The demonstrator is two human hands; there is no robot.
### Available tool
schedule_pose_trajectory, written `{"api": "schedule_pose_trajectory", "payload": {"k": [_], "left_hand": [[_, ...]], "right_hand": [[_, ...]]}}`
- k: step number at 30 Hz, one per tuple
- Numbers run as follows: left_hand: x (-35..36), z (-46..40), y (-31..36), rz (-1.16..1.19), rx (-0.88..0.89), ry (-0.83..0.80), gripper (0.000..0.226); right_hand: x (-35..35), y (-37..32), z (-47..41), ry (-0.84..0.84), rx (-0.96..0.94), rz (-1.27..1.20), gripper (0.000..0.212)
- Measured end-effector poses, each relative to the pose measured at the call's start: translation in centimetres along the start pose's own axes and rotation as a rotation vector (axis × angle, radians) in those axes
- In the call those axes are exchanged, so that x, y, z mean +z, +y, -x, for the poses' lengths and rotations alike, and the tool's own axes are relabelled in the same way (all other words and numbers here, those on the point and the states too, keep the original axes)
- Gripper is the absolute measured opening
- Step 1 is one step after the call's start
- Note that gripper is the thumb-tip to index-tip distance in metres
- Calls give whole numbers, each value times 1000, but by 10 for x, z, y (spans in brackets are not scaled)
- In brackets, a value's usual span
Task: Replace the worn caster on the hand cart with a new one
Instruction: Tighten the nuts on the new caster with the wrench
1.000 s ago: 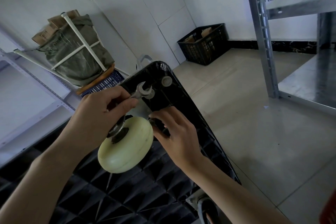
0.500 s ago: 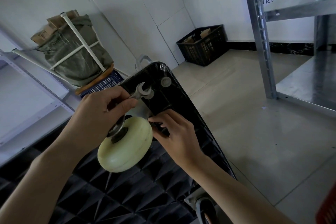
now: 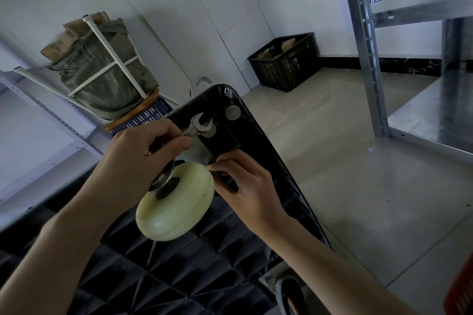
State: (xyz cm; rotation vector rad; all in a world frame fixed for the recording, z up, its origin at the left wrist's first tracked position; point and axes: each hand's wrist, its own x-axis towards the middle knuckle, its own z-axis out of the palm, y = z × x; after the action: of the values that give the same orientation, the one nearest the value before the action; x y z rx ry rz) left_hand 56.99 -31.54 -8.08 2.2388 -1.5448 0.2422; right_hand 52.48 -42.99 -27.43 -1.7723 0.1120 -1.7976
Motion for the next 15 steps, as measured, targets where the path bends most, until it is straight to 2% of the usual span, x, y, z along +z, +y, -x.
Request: {"api": "schedule_pose_trajectory", "payload": {"k": [9, 15], "left_hand": [[0, -1, -4, 19, -1, 4, 15], [0, 0, -2, 14, -4, -1, 16]], "right_hand": [[2, -2, -2, 55, 59, 53, 14], [-7, 1, 0, -77, 36, 50, 26]]}}
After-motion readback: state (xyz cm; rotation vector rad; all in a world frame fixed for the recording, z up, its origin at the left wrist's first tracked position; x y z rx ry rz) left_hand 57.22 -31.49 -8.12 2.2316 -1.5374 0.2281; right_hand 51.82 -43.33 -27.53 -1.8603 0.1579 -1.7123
